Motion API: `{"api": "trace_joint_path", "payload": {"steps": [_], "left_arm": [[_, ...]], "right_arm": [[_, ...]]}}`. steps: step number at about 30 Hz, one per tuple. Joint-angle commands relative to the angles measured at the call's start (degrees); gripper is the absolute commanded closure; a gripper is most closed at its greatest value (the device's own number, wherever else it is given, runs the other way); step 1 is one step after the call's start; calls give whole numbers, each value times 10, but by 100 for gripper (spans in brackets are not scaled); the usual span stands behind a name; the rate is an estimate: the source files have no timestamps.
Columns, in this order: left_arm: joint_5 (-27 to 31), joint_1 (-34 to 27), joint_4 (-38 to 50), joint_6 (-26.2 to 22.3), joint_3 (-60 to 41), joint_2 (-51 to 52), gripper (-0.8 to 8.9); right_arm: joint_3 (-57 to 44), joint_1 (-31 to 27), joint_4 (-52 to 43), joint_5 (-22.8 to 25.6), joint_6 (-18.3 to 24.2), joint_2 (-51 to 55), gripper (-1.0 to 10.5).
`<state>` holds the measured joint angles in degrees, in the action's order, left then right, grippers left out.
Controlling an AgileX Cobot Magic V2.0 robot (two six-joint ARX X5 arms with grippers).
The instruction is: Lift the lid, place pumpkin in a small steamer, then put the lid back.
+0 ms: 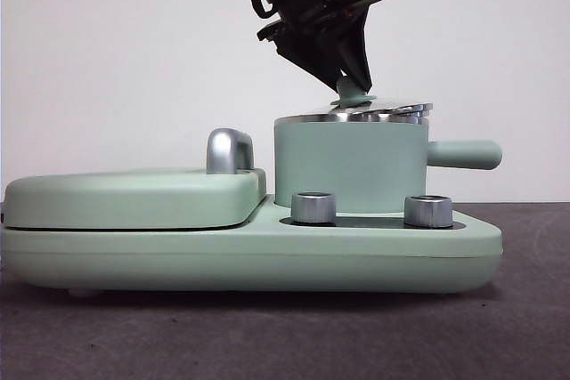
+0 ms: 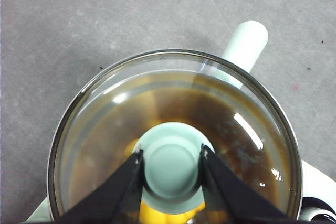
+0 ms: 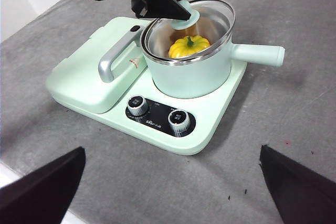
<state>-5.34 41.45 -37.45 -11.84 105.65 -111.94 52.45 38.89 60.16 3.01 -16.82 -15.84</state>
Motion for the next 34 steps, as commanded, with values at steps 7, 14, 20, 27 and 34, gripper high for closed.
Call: {"api": "trace_joint_path", "payload": {"steps": [7,14,20,27,34], "left_arm": [[15,1,-11,-8,7,-13,795],[24,1,-15,-7,7,2,795],[28,1,-23,-6,7,5,795],[41,1,-26,8,7,14,796],[41,1,-14,10,7,20,795]], "right_arm": [[4,3,-6,1,-8,-1,401],[4,3,-6,0,-8,-1,402],[4,3,-11,0,-8,-1,401],[4,3,-12,0,-8,-1,401],[4,3,-12,0,-8,-1,401]]}}
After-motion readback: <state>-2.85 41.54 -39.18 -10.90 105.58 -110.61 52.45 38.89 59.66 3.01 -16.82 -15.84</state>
